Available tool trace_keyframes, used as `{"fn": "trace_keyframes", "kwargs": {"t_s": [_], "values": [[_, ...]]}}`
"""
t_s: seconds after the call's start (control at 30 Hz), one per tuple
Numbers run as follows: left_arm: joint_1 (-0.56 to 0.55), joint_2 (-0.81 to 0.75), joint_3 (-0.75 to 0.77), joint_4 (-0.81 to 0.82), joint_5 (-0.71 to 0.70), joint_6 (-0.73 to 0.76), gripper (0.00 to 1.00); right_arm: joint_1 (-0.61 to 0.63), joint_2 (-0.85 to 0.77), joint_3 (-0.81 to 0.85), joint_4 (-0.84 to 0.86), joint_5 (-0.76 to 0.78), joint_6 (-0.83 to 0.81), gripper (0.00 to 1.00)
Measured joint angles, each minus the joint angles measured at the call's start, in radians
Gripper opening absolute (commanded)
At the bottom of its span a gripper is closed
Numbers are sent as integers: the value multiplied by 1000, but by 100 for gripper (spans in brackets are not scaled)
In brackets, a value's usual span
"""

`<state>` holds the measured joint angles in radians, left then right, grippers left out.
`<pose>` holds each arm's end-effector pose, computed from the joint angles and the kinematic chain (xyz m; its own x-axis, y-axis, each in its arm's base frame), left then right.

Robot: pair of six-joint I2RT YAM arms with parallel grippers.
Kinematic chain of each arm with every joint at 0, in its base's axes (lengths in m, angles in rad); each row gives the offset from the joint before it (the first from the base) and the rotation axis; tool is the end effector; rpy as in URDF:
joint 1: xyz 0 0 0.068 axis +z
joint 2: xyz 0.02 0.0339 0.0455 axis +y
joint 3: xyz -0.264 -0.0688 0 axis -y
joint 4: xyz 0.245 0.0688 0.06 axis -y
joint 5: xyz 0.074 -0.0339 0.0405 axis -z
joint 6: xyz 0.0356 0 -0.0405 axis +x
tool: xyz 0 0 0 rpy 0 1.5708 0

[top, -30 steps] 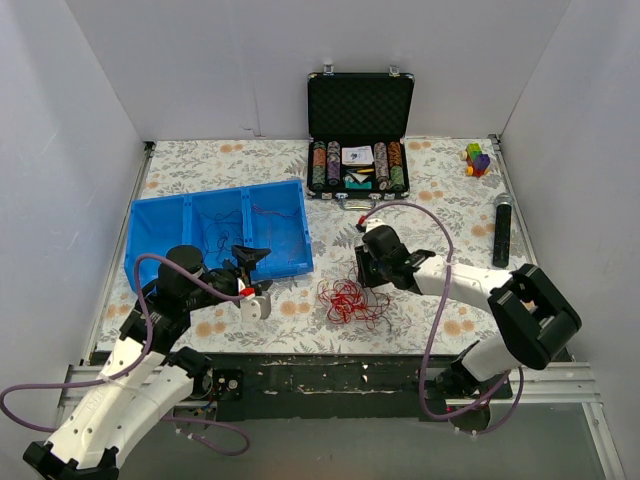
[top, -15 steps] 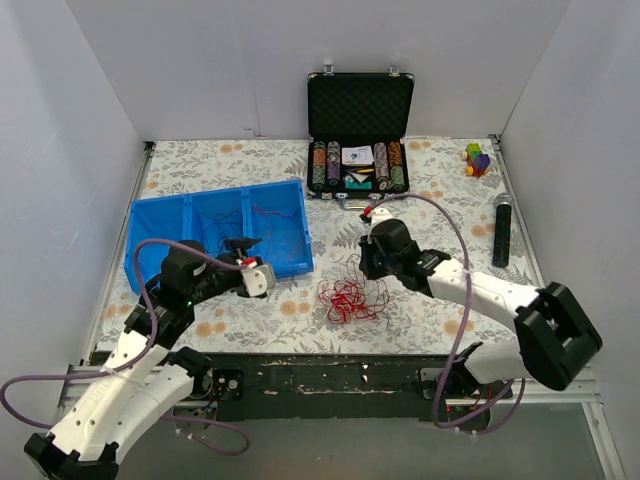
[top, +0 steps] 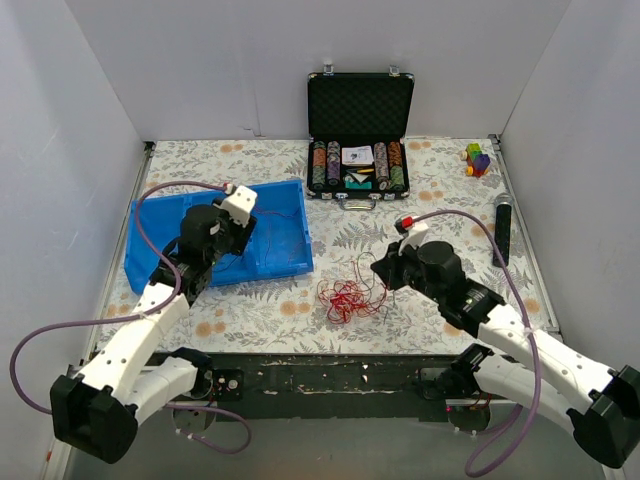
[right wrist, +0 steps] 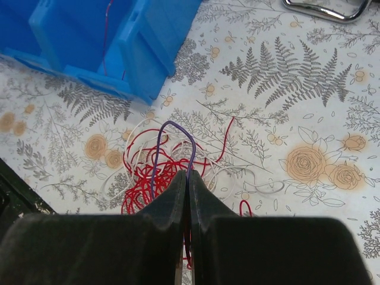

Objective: Untangle the cables

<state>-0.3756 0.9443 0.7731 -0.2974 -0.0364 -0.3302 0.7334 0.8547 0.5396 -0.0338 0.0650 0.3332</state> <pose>0.2001 -0.0775 0.2953 -0.5065 -0.1486 -0.8493 0.1820 0.9444 -0.2737 0.1510 0.1329 0.2563 -0.4437 0.0396 -0.8953 -0.5053 0.8140 0.2864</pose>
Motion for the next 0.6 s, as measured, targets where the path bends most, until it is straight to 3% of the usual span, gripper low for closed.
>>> {"fn": "trace_keyframes", "kwargs": {"t_s": [0.23, 0.37, 0.47, 0.6], "values": [[170, 59, 25, 45, -65, -76, 54, 0, -101, 1, -15, -37, -11, 8], [199, 105, 42, -1, 67, -95, 54, 0, -101, 27, -22, -70, -27, 9], [197, 159, 53, -24, 213, -86, 48, 0, -104, 53, -23, -89, -35, 9], [196, 255, 53, -19, 291, -47, 43, 1, -128, 76, -24, -111, -45, 9]]}}
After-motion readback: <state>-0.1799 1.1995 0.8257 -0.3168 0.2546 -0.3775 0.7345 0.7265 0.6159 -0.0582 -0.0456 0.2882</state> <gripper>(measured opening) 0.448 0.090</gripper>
